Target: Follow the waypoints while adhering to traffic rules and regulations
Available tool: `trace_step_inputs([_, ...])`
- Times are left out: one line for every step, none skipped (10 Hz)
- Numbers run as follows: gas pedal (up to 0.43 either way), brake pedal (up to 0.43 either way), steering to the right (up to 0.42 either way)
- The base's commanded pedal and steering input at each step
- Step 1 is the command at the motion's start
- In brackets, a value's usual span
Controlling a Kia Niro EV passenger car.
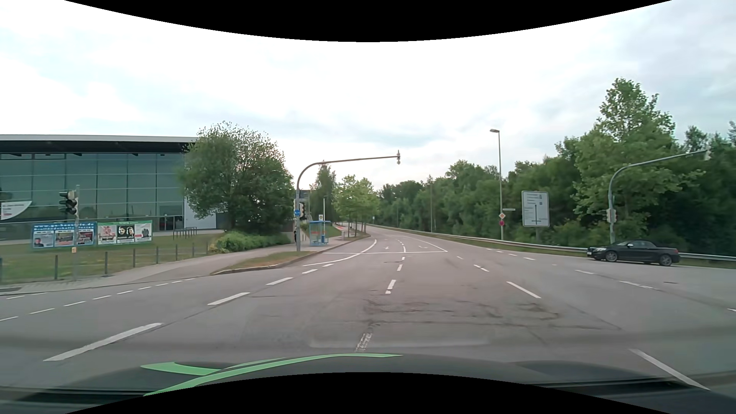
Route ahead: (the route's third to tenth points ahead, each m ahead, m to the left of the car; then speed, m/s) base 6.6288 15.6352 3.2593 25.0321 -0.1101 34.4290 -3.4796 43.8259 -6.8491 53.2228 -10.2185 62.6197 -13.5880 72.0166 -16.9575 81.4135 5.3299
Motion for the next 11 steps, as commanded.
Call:
trace_step_inputs([0.0,0.22,-0.274])
trace_step_inputs([0.0,0.213,-0.299])
trace_step_inputs([0.0,0.207,-0.327])
trace_step_inputs([0.0,0.201,-0.347])
trace_step_inputs([0.0,0.183,-0.375])
trace_step_inputs([0.0,0.14,-0.4])
trace_step_inputs([0.0,0.073,-0.425])
trace_step_inputs([0.0,0.049,-0.437])
trace_step_inputs([0.0,0.037,-0.446])
trace_step_inputs([0.0,0.006,-0.453])
trace_step_inputs([0.0,0.0,-0.465])
